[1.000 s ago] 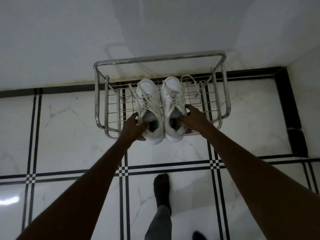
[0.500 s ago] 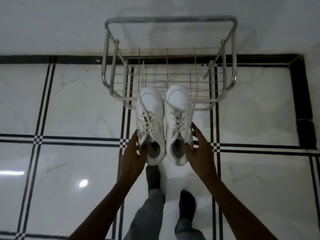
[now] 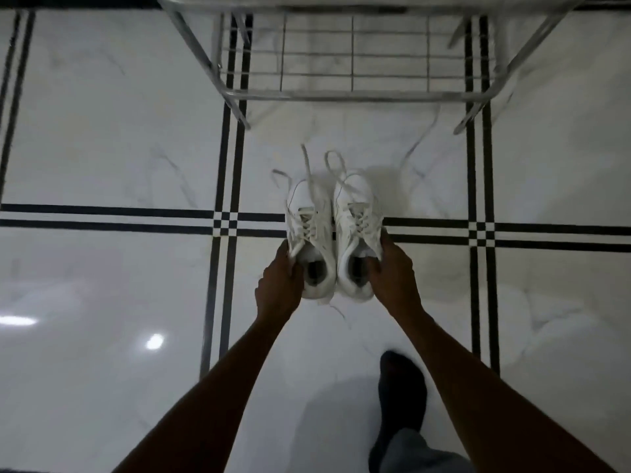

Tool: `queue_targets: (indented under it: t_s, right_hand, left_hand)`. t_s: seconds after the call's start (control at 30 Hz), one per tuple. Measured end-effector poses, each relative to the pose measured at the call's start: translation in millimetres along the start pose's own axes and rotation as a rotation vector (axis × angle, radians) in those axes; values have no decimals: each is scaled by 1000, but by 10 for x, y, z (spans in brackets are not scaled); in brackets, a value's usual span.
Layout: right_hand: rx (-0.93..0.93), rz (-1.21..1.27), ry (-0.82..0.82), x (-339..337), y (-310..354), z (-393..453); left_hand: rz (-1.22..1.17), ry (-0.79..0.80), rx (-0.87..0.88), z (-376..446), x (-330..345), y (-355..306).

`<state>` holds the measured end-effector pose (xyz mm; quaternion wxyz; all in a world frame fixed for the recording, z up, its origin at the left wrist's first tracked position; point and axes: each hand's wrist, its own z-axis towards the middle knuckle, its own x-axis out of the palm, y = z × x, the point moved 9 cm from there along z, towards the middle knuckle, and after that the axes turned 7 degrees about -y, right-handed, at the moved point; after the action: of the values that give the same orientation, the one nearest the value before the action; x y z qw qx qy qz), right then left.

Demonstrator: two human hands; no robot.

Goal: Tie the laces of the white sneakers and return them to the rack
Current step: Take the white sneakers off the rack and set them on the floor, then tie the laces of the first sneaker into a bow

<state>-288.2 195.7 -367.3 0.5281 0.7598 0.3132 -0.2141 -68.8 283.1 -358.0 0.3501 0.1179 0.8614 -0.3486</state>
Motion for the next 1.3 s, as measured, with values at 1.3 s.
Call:
queue_targets:
  t_s: [1.3]
  right_hand:
    - [-203,-49,-126,938,591,-234]
  left_hand:
    - [-94,-350,516,297,-81,296]
